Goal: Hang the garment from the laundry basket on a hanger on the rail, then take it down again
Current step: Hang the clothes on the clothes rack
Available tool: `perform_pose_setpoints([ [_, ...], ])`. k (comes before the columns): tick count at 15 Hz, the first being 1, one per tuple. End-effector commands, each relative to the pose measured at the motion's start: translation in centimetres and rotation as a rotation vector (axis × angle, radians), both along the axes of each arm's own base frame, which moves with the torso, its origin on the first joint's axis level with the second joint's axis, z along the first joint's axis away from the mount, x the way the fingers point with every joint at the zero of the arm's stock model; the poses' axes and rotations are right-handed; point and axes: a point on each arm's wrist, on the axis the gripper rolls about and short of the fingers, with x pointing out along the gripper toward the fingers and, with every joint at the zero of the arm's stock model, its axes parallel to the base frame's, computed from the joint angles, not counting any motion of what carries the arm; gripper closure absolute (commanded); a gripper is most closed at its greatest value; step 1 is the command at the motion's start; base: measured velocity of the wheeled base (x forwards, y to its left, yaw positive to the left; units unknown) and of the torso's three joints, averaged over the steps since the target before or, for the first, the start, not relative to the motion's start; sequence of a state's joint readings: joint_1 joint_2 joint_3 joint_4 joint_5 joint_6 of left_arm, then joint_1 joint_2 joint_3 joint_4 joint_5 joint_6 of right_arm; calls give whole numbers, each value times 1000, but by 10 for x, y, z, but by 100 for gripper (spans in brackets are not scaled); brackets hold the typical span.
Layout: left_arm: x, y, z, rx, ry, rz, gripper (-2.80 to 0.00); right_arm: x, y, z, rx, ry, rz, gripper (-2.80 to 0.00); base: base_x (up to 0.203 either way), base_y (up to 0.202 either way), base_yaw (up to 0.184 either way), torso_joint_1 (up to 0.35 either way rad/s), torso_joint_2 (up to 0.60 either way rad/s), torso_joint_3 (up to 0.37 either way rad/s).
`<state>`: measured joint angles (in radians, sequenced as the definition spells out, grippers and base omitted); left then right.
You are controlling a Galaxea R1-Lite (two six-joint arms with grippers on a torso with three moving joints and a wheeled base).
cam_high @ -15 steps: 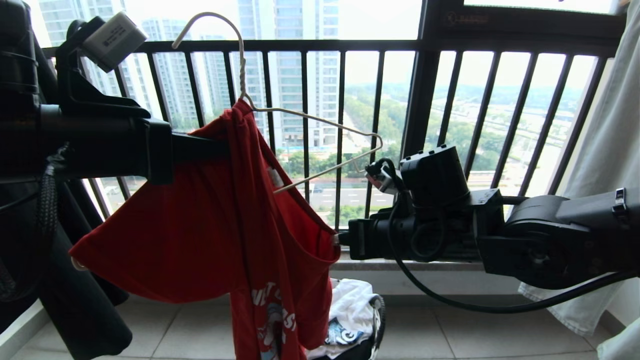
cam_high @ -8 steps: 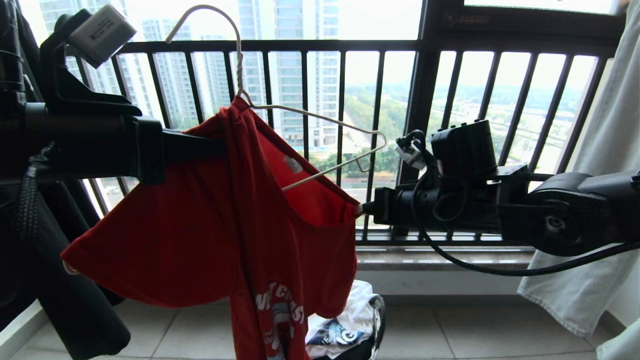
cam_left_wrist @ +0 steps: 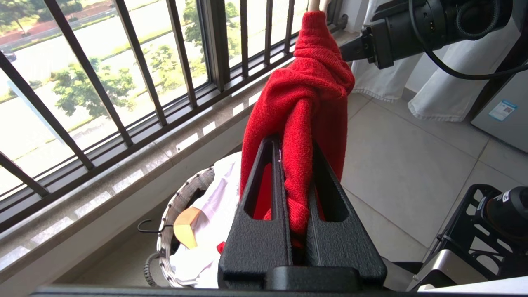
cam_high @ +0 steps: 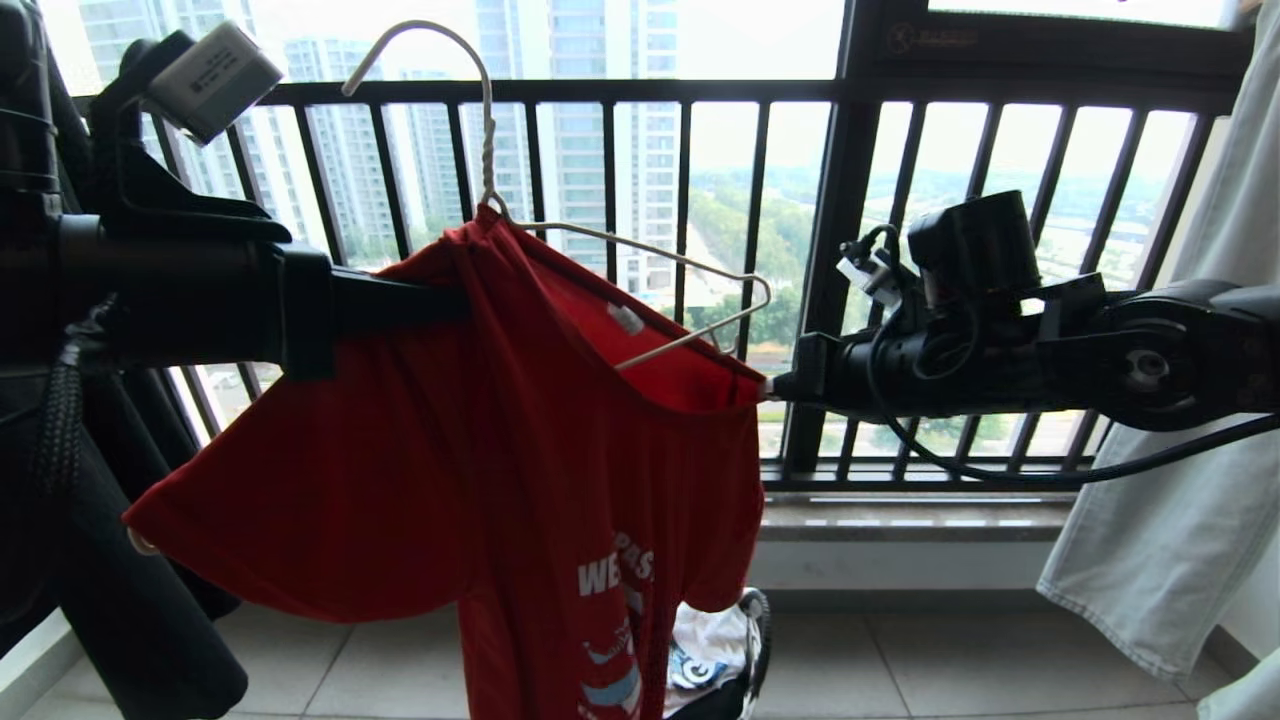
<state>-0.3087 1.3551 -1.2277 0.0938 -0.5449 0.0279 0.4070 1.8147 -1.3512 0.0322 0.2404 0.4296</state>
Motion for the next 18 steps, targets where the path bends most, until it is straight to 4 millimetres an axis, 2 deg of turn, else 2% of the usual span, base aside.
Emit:
perform_pose_setpoints([
  [1,0,-4,-3,3,9,-19,0,1,-8,10,11,28,7,0,0,0,0,0,0,0],
  [6,2,-18,-13,21,46,-73,0,0,-22,25,15,73,-7,0,0,0,0,0,0,0],
  [13,13,-24,-24,52,67,-86,0,-2,-51,46,57,191,13,0,0,0,0,0,0,0],
  [18,14,-27,-27,57,76,-101,0,-2,-57,52,69,194,7,0,0,0,0,0,0,0],
])
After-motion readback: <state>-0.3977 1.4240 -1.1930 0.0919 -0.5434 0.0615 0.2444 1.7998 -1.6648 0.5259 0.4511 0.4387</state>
